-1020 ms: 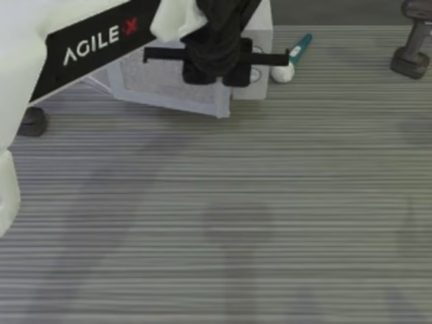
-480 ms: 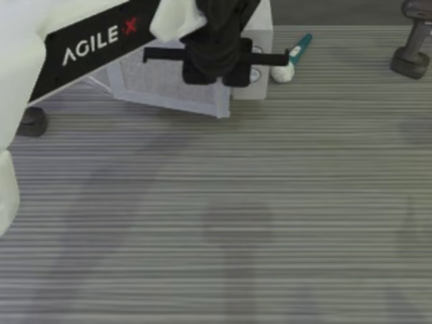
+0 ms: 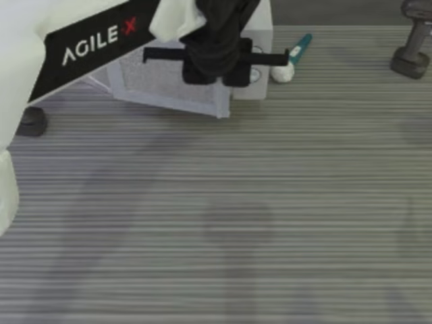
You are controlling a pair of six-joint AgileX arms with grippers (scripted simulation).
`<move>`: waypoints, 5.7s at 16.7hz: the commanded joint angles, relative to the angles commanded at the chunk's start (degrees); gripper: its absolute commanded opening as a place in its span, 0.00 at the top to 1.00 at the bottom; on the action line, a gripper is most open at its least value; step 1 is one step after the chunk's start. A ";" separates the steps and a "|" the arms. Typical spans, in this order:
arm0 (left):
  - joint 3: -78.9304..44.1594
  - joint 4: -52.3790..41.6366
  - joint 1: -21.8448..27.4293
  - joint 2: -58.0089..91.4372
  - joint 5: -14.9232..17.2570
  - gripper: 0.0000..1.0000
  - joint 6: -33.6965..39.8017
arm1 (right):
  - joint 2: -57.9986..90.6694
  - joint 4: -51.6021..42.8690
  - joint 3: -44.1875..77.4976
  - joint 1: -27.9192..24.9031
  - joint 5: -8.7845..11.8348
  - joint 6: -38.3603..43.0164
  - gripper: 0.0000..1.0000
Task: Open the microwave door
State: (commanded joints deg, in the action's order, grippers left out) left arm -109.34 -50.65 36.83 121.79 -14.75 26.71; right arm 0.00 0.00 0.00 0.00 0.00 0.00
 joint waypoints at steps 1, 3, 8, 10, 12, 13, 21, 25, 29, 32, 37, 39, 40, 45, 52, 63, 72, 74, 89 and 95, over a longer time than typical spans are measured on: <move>0.00 0.00 0.00 0.00 0.00 1.00 0.00 | 0.00 0.00 0.00 0.00 0.00 0.00 0.00; 0.00 0.00 0.00 0.00 0.00 1.00 0.00 | 0.00 0.00 0.00 0.00 0.00 0.00 0.00; 0.25 0.16 0.36 0.05 0.29 1.00 0.03 | 0.00 0.00 0.00 0.00 0.00 0.00 0.00; 2.08 1.17 0.08 -1.34 0.55 1.00 -1.38 | 0.00 0.00 0.00 0.00 0.00 0.00 0.00; 5.01 2.56 -0.35 -3.27 1.44 1.00 -3.34 | 0.00 0.00 0.00 0.00 0.00 0.00 0.00; 6.43 3.25 -0.48 -4.17 2.01 1.00 -4.35 | 0.00 0.00 0.00 0.00 0.00 0.00 0.00; 8.59 4.35 -0.66 -5.59 2.94 1.00 -5.89 | 0.00 0.00 0.00 0.00 0.00 0.00 0.00; 8.59 4.35 -0.66 -5.59 2.94 1.00 -5.89 | 0.00 0.00 0.00 0.00 0.00 0.00 0.00; 8.59 4.35 -0.66 -5.59 2.94 1.00 -5.89 | 0.00 0.00 0.00 0.00 0.00 0.00 0.00; 8.59 4.35 -0.66 -5.59 2.94 1.00 -5.89 | 0.00 0.00 0.00 0.00 0.00 0.00 0.00; 8.59 4.35 -0.66 -5.59 2.94 1.00 -5.89 | 0.00 0.00 0.00 0.00 0.00 0.00 0.00; 8.59 4.35 -0.66 -5.59 2.94 1.00 -5.89 | 0.00 0.00 0.00 0.00 0.00 0.00 0.00; 8.59 4.35 -0.66 -5.59 2.94 1.00 -5.89 | 0.00 0.00 0.00 0.00 0.00 0.00 0.00; 11.82 5.90 -1.03 -7.85 4.13 1.00 -8.51 | 0.00 0.00 0.00 0.00 0.00 0.00 0.00; 16.10 7.77 -1.74 -10.79 6.32 1.00 -12.22 | 0.00 0.00 0.00 0.00 0.00 0.00 0.00; 16.10 7.77 -1.74 -10.79 6.32 1.00 -12.22 | 0.00 0.00 0.00 0.00 0.00 0.00 0.00; 16.10 7.77 -1.74 -10.79 6.32 1.00 -12.22 | 0.00 0.00 0.00 0.00 0.00 0.00 0.00; 16.10 7.77 -1.74 -10.79 6.32 1.00 -12.22 | 0.00 0.00 0.00 0.00 0.00 0.00 0.00; 22.69 10.27 -3.33 -15.66 10.21 1.00 -19.12 | 0.00 0.00 0.00 0.00 0.00 0.00 0.00; 22.69 10.27 -3.33 -15.66 10.21 1.00 -19.12 | 0.00 0.00 0.00 0.00 0.00 0.00 0.00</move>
State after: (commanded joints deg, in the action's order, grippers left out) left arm -86.65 -40.38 33.50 106.13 -4.54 7.59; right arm 0.00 0.00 0.00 0.00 0.00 0.00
